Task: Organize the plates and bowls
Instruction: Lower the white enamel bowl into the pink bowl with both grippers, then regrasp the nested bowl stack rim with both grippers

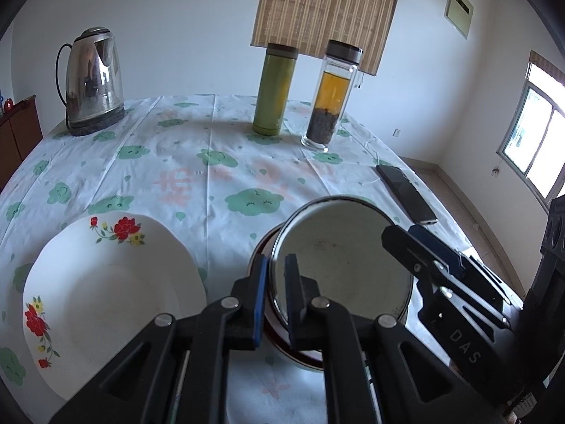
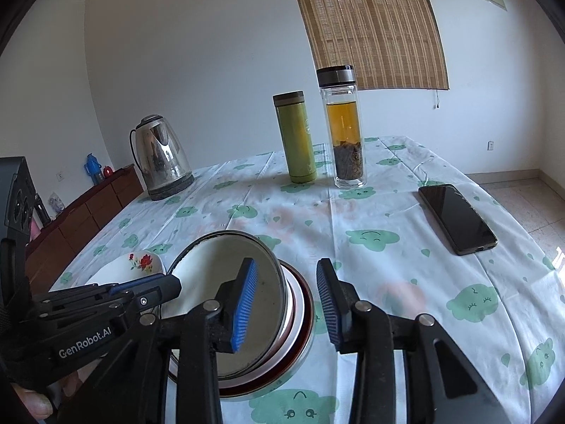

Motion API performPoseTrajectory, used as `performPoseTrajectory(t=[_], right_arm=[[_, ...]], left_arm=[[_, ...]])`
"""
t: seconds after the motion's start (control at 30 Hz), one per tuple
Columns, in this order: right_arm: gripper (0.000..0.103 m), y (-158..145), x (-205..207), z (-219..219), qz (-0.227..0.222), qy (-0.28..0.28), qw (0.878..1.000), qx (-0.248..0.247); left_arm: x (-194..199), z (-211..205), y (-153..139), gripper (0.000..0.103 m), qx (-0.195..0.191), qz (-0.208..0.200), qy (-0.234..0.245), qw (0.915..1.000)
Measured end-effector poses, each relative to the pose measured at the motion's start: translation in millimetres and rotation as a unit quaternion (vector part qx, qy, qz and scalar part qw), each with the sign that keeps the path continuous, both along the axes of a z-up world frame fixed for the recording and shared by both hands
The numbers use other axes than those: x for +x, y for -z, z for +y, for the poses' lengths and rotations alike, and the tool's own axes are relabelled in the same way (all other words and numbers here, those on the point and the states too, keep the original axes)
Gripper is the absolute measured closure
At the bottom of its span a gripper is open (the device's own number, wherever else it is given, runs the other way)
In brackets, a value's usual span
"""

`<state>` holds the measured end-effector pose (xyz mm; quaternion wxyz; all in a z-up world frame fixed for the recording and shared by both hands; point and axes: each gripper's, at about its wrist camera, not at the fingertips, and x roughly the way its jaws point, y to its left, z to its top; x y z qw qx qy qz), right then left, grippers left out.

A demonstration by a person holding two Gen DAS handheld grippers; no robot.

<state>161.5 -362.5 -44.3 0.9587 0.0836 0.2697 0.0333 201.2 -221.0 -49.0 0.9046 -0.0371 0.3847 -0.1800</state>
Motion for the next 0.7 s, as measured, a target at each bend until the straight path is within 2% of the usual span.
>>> performPoseTrajectory(t=[0.1, 0.2, 0.6, 0.7], right_arm=[[0.065, 0, 2, -3, -0.005, 0.016, 1.0, -0.002], [0.058, 2, 6, -8, -0.005, 0.023, 1.0, 0.004], [0.057, 17, 19, -4, 0.033, 0.02, 0.999, -0.012], [0.057, 16, 17, -5, 0.028, 0.021, 0.999, -0.011]], left_arm=[[0, 0, 0, 0.096, -0.001, 0.001, 0.0, 1.0], [1, -1, 1, 0.096, -0.001, 0.004, 0.003, 1.0], [-1, 0, -2, 0.094, -0.007, -0.001, 0.002, 1.0], [1, 0, 0, 0.094, -0.004, 0.002, 0.0, 1.0]])
